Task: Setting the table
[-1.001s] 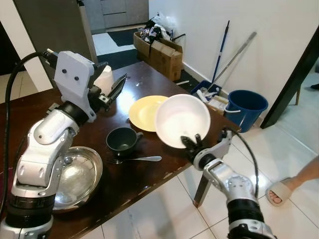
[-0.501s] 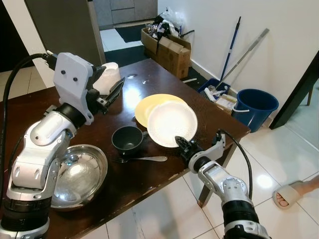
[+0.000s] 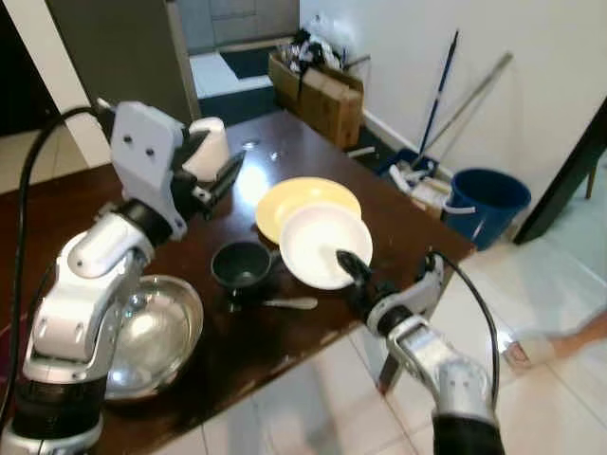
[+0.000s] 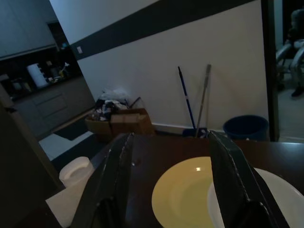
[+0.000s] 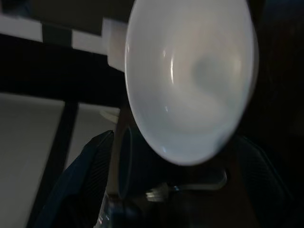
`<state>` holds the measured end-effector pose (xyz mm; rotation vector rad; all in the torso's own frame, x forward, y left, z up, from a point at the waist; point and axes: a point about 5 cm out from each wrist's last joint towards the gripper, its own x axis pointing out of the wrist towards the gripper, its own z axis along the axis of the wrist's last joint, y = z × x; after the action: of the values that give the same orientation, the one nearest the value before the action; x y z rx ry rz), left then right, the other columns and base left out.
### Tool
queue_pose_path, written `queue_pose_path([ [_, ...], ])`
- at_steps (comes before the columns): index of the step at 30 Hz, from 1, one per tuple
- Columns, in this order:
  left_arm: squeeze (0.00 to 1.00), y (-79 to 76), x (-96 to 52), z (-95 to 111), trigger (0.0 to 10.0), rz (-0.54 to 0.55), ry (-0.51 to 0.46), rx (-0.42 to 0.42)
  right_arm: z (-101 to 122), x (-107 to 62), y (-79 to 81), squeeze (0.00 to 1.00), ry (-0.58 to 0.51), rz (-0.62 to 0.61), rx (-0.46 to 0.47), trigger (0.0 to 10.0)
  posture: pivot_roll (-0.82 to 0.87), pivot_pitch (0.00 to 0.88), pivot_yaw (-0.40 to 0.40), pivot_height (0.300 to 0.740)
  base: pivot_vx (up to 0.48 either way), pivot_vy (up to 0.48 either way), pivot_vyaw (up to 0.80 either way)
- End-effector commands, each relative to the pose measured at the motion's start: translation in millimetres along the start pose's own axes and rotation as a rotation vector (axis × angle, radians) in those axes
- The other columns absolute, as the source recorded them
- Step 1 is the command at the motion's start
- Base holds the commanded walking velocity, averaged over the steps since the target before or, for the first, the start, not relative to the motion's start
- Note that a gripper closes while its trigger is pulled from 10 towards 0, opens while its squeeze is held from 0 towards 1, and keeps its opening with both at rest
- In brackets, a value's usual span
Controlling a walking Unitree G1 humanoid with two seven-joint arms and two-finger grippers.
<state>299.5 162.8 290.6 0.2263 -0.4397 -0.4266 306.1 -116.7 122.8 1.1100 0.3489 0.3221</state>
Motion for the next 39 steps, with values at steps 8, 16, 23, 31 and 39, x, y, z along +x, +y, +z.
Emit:
queue_pose_path([
  [8, 0.0, 0.2, 0.3, -2.2, 10.0, 0.015, -0.012, -0.012, -1.8, -42.2, -2.7, 0.0, 0.091, -0.109, -0.478, 10.0, -0.06, 0.005, 0.066, 0.74, 0.0, 0.0, 0.0],
  [16, 0.0, -2.3, 5.2, -4.8, 10.0, 0.017, -0.026, -0.041, 37.4, -57.3, 17.1, 0.0, -0.023, -0.151, -1.229, 10.0, -0.1, 0.0, 0.072, 0.74, 0.0, 0.0, 0.0],
  [23, 0.0, -3.4, 9.2, -4.7, 10.0, 0.017, -0.033, -0.049, 50.6, -38.4, 12.0, 0.0, -0.04, -0.114, -1.312, 10.0, -0.09, 0.0, 0.078, 0.74, 0.0, 0.0, 0.0],
  [31, 0.0, -1.2, 11.2, 1.6, 10.0, 0.009, -0.049, -0.023, 77.3, -3.0, -1.3, 0.0, -0.156, -0.147, -1.018, 10.0, -0.03, 0.0, 0.084, 0.74, 0.0, 0.0, 0.0],
  [39, 0.0, -10.4, 20.4, 1.5, 10.0, -0.202, 0.051, 0.103, 100.1, 21.9, 1.8, 0.0, -0.199, -0.134, -0.868, 10.0, 0.04, 0.075, 0.116, 0.74, 0.0, 0.0, 0.0],
])
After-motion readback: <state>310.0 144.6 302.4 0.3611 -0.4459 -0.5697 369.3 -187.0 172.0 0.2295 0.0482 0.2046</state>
